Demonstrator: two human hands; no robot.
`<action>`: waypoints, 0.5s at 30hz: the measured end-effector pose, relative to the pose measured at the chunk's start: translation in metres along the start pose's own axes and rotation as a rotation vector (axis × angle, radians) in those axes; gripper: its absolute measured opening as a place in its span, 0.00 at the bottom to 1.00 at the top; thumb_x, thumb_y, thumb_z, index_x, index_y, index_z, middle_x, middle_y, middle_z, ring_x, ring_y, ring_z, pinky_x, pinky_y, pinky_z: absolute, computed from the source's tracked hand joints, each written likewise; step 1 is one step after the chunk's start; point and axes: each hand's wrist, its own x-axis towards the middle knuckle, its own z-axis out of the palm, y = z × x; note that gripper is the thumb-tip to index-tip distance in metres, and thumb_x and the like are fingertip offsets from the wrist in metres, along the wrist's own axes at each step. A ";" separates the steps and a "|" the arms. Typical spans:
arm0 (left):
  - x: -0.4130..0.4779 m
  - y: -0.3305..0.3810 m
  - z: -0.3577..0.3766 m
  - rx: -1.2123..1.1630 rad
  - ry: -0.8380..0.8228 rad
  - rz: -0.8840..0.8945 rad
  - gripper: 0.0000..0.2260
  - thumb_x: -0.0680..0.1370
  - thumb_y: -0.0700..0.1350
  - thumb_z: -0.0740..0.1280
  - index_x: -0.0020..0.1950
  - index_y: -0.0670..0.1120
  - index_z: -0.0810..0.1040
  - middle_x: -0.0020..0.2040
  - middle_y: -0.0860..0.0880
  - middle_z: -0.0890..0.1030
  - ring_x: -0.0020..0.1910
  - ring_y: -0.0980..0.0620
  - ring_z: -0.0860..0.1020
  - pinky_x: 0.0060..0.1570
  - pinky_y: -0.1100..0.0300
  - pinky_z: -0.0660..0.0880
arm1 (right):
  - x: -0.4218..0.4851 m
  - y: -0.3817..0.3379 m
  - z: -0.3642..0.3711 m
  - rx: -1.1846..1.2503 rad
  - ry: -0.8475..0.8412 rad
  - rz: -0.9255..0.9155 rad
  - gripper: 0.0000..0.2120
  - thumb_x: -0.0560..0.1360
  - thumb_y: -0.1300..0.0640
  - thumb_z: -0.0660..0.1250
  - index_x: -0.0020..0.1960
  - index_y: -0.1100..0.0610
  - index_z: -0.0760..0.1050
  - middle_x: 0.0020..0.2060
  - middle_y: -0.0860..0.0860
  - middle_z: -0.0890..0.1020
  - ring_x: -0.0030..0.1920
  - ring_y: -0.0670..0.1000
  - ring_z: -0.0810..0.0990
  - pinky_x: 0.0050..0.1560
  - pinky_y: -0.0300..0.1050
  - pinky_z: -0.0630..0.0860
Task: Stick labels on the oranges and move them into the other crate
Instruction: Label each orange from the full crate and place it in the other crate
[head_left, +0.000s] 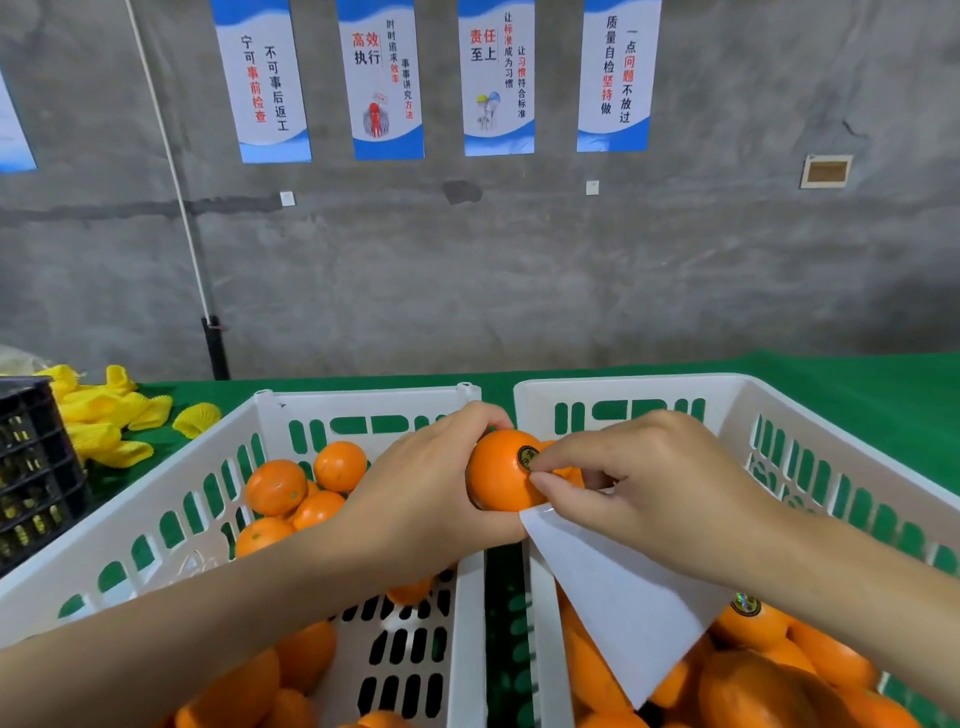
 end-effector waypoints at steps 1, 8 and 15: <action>0.000 0.000 0.000 0.002 -0.002 0.002 0.27 0.65 0.73 0.68 0.59 0.67 0.64 0.52 0.63 0.76 0.49 0.61 0.77 0.46 0.63 0.77 | 0.000 0.000 0.000 0.024 -0.016 0.002 0.09 0.75 0.50 0.68 0.48 0.49 0.86 0.30 0.43 0.82 0.29 0.43 0.77 0.29 0.46 0.77; 0.001 -0.002 0.001 -0.004 -0.018 -0.003 0.27 0.64 0.74 0.66 0.59 0.69 0.63 0.52 0.64 0.76 0.49 0.62 0.77 0.44 0.66 0.74 | 0.000 0.000 0.001 0.028 -0.081 0.081 0.17 0.76 0.42 0.61 0.59 0.44 0.82 0.26 0.43 0.77 0.27 0.47 0.76 0.29 0.47 0.74; 0.002 0.000 -0.001 0.016 -0.050 -0.011 0.27 0.63 0.75 0.64 0.58 0.72 0.61 0.51 0.67 0.75 0.50 0.65 0.76 0.43 0.69 0.72 | 0.000 0.006 0.001 0.043 -0.100 0.018 0.20 0.78 0.44 0.57 0.34 0.50 0.79 0.22 0.50 0.71 0.25 0.52 0.69 0.26 0.49 0.67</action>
